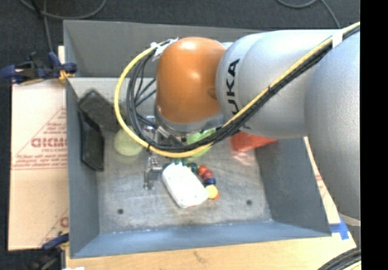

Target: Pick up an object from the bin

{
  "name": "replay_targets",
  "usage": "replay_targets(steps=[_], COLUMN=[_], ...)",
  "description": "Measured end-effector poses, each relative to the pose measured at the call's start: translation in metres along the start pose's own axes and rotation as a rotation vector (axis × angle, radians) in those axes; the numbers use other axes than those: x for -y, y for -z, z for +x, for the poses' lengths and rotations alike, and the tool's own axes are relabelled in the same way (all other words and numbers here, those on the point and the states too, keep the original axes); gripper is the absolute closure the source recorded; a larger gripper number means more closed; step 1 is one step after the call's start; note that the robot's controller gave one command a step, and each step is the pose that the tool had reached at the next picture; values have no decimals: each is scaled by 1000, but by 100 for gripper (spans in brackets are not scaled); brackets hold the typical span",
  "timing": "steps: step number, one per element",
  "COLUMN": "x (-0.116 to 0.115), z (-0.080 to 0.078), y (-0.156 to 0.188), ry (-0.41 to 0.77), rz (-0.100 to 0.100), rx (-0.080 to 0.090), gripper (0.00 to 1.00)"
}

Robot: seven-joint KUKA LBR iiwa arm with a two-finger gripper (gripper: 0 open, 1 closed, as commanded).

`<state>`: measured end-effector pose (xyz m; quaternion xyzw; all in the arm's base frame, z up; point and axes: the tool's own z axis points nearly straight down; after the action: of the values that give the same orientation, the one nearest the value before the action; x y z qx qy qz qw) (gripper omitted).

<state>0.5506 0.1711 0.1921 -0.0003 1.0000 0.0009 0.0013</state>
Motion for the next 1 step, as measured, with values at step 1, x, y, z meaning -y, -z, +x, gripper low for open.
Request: replay_targets(steps=[1], x=[48], z=[29], y=[-10], ry=[91], rz=[0], rx=[1], gripper=[0])
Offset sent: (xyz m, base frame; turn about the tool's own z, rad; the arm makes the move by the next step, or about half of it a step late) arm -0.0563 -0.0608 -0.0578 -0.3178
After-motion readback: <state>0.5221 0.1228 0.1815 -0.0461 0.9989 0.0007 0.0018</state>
